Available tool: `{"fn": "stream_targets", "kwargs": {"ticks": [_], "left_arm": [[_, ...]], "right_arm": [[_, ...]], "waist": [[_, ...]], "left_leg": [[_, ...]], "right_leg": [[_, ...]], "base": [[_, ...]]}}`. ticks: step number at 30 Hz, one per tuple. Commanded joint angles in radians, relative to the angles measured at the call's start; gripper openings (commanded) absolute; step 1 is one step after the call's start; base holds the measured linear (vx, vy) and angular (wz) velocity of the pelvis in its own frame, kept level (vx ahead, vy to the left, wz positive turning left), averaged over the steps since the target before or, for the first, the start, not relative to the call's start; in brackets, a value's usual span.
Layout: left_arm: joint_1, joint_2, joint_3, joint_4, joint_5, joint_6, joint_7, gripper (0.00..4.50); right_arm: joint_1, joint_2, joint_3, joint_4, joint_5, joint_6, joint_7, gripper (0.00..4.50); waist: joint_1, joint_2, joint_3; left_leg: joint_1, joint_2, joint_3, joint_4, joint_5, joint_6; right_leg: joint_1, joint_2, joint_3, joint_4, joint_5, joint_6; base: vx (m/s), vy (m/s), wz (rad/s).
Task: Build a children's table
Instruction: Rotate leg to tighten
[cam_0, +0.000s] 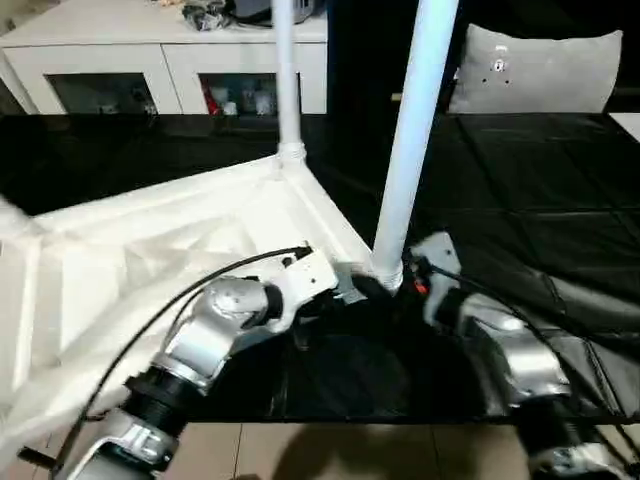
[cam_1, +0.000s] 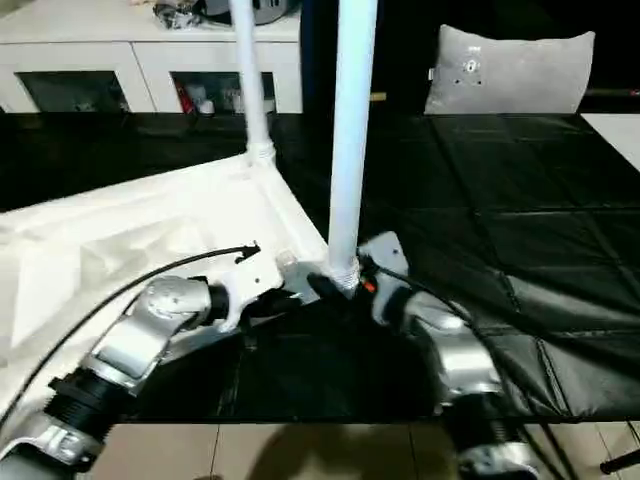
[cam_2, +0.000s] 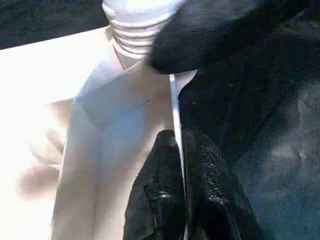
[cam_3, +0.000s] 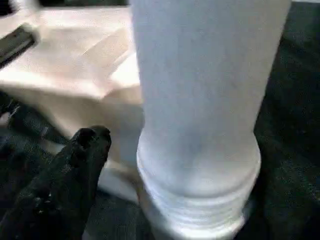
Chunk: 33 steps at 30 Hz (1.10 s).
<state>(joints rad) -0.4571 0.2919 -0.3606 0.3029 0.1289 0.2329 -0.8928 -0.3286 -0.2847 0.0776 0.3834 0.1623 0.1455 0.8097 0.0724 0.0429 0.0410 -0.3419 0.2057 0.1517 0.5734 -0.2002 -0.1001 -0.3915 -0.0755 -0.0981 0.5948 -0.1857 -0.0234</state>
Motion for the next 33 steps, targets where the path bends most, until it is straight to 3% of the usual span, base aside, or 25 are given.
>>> {"fn": "stream_targets", "kwargs": {"ticks": [1, 5, 6, 11, 17, 19, 31, 33], "left_arm": [[-0.029, 0.036, -0.003, 0.032, 0.004, -0.081, -0.04, 0.0], [-0.033, 0.078, -0.019, 0.045, -0.007, -0.135, -0.115, 0.0], [-0.036, 0.093, -0.025, 0.054, -0.008, -0.151, -0.136, 0.0], [-0.047, 0.147, -0.054, 0.091, -0.031, -0.264, -0.264, 0.0], [-0.05, 0.18, -0.077, 0.086, -0.072, -0.342, -0.399, 0.0], [-0.052, 0.184, -0.082, 0.087, -0.078, -0.356, -0.417, 0.0], [-0.053, 0.182, -0.088, 0.093, -0.086, -0.386, -0.445, 0.0], [-0.053, 0.183, -0.088, 0.092, -0.085, -0.387, -0.447, 0.0]], "right_arm": [[0.019, -0.046, 0.026, -0.035, 0.014, -0.002, 0.112, 4.47], [0.014, -0.098, 0.019, -0.046, 0.036, -0.003, 0.2, 4.47], [0.01, -0.115, 0.021, -0.049, 0.044, -0.003, 0.229, 4.47], [-0.009, -0.197, 0.052, -0.078, 0.058, -0.016, 0.364, 4.47], [-0.043, -0.209, 0.076, -0.061, 0.056, -0.044, 0.44, 4.47], [-0.047, -0.204, 0.082, -0.059, 0.063, -0.043, 0.454, 4.19], [-0.054, -0.168, 0.113, -0.036, 0.061, -0.051, 0.484, 3.23], [-0.056, -0.165, 0.116, -0.028, 0.06, -0.054, 0.486, 3.23]], "waist": [[0.006, -0.005, -0.059], [0.014, -0.004, -0.064], [0.015, 0.003, -0.064], [0.027, -0.001, -0.062], [0.04, -0.007, -0.062], [0.047, -0.005, -0.064], [0.055, -0.007, -0.062], [0.055, -0.008, -0.062]], "left_leg": [[-0.014, 0.014, 0.006, -0.054, -0.141, 0.087], [-0.02, 0.017, 0.005, -0.05, -0.107, 0.099], [-0.019, 0.019, 0.005, -0.05, -0.103, 0.101], [-0.017, 0.021, 0.008, -0.049, -0.128, 0.105], [-0.012, 0.026, 0.011, -0.049, -0.119, 0.098], [-0.012, 0.028, 0.011, -0.048, -0.122, 0.097], [-0.013, 0.026, 0.009, -0.049, -0.14, 0.072], [-0.014, 0.025, 0.01, -0.049, -0.141, 0.072]], "right_leg": [[0.062, -0.062, 0.052, -0.073, -0.175, -0.183], [0.061, -0.063, 0.05, -0.066, -0.142, -0.192], [0.059, -0.063, 0.05, -0.063, -0.129, -0.197], [0.058, -0.061, 0.048, -0.063, -0.132, -0.21], [0.051, -0.066, 0.051, -0.059, -0.145, -0.217], [0.051, -0.067, 0.052, -0.056, -0.14, -0.22], [0.051, -0.067, 0.053, -0.058, -0.194, -0.193], [0.051, -0.067, 0.053, -0.058, -0.194, -0.192]], "base": [[0.0, 0.0, 0.0], [0.0, 0.0, 0.0], [0.0, 0.0, 0.0], [0.0, 0.0, 0.0], [0.0, 0.0, 0.0], [0.0, 0.0, 0.0], [0.0, 0.0, 0.0], [0.0, 0.0, 0.0]]}}
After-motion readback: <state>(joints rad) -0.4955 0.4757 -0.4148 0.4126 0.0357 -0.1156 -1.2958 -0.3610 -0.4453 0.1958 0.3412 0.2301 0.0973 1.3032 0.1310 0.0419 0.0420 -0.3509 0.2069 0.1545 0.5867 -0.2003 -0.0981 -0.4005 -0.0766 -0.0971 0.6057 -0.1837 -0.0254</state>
